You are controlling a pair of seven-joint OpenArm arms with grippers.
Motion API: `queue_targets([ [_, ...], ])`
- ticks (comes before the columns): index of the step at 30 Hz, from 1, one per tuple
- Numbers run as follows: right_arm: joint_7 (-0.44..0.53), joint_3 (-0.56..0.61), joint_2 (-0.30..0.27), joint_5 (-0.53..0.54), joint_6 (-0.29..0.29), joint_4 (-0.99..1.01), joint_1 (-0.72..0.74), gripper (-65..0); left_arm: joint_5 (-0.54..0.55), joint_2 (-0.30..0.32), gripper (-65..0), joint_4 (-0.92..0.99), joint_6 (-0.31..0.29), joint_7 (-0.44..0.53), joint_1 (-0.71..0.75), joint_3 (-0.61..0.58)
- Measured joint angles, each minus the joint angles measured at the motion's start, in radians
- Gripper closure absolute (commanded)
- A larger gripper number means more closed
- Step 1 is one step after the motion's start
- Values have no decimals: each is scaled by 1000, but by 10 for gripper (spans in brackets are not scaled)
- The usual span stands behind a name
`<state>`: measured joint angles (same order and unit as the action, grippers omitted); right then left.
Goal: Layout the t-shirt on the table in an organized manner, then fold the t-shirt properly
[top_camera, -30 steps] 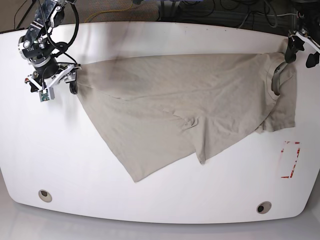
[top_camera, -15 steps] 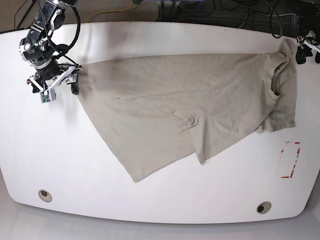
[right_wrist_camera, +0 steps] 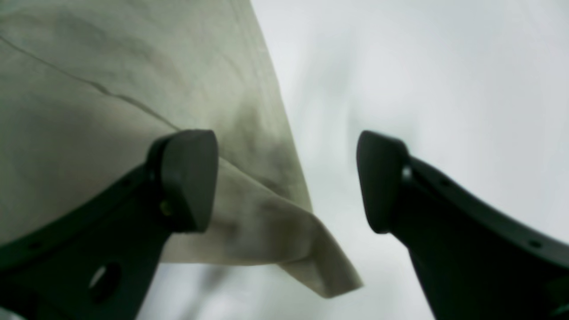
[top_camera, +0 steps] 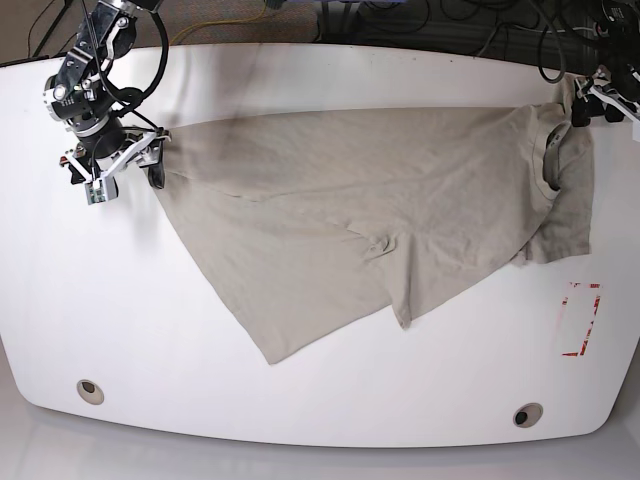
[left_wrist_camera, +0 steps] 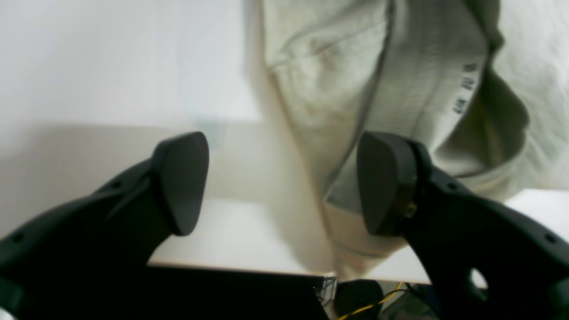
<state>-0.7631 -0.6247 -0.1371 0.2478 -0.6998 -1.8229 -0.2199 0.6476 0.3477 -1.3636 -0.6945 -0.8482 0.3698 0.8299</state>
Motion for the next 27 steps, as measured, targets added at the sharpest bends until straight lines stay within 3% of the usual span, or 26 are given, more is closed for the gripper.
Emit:
queue_targets([
  [11,0,-2,1,-4,0,0,0,-468,30,-10,-410,69,-3,-27,-89,16],
  [27,0,-2,1,-3,0,0,0,-468,97,-34,-403,70,-6,-82,-127,-23],
])
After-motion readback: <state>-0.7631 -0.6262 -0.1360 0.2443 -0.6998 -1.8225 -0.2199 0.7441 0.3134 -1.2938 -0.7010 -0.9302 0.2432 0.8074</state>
